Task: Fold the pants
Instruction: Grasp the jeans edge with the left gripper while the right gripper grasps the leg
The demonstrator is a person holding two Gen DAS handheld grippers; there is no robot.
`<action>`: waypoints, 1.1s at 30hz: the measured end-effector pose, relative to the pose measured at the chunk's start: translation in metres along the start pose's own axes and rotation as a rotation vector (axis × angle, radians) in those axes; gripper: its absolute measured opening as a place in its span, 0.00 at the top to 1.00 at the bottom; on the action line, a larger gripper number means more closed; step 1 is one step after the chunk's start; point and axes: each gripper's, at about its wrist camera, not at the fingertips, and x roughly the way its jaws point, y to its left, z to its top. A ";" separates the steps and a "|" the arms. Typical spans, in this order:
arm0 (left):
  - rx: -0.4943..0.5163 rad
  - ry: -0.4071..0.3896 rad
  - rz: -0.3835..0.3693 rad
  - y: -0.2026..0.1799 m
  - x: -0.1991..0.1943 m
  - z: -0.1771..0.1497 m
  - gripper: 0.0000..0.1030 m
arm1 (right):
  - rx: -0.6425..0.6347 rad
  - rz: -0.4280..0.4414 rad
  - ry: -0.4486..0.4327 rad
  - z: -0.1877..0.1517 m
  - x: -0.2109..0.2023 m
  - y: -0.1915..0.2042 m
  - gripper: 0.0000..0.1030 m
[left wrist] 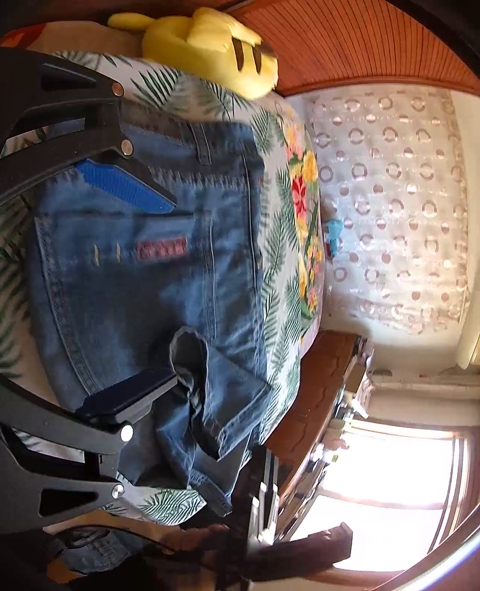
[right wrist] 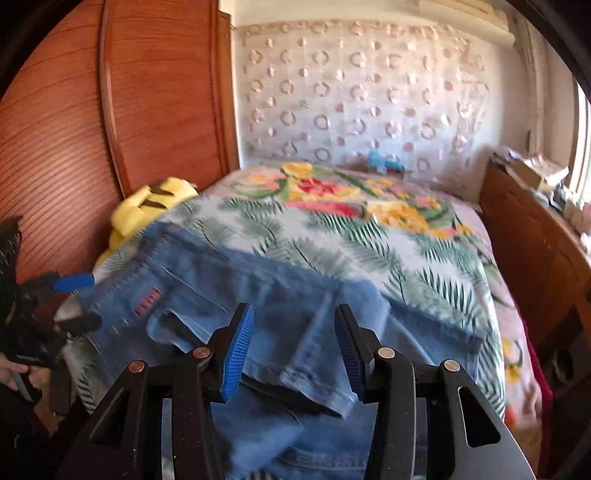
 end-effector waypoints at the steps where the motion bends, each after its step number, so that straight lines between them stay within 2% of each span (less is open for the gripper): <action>1: 0.010 0.006 -0.015 -0.004 0.004 0.002 0.17 | 0.009 -0.001 0.016 -0.002 0.003 -0.001 0.54; 7: 0.054 0.055 -0.091 -0.022 0.033 0.008 0.17 | 0.064 0.016 0.087 -0.012 0.016 -0.009 0.54; 10: 0.065 0.090 -0.099 -0.025 0.047 0.009 0.24 | 0.094 0.020 0.109 -0.013 0.023 -0.011 0.53; 15: 0.074 0.134 -0.124 -0.029 0.062 0.008 0.37 | 0.121 0.022 0.120 -0.021 0.003 -0.013 0.53; 19: 0.089 0.153 -0.120 -0.034 0.070 0.008 0.55 | 0.143 0.026 0.141 -0.025 -0.001 -0.014 0.53; 22: 0.091 0.135 -0.130 -0.035 0.068 0.008 0.65 | 0.160 0.054 0.156 -0.028 -0.003 -0.015 0.53; 23: 0.089 0.118 -0.132 -0.035 0.065 0.008 0.76 | 0.166 0.067 0.155 -0.028 -0.004 -0.017 0.53; 24: 0.090 0.102 -0.142 -0.036 0.062 0.008 0.82 | 0.171 0.086 0.152 -0.028 -0.005 -0.017 0.53; 26: 0.102 0.084 -0.139 -0.038 0.055 0.008 0.91 | 0.178 0.129 0.126 -0.026 -0.012 -0.015 0.66; 27: 0.110 0.081 -0.138 -0.039 0.054 0.009 0.92 | 0.172 0.143 0.124 -0.024 -0.014 -0.013 0.81; 28: 0.116 0.072 -0.137 -0.041 0.050 0.010 0.93 | 0.161 0.158 0.118 -0.022 -0.017 -0.010 0.87; 30: 0.121 0.053 -0.122 -0.040 0.043 0.013 0.94 | 0.131 0.167 0.095 -0.016 -0.025 -0.004 0.93; 33: 0.107 0.001 -0.122 -0.035 0.020 0.020 0.94 | 0.097 0.178 0.045 -0.001 -0.042 0.007 0.95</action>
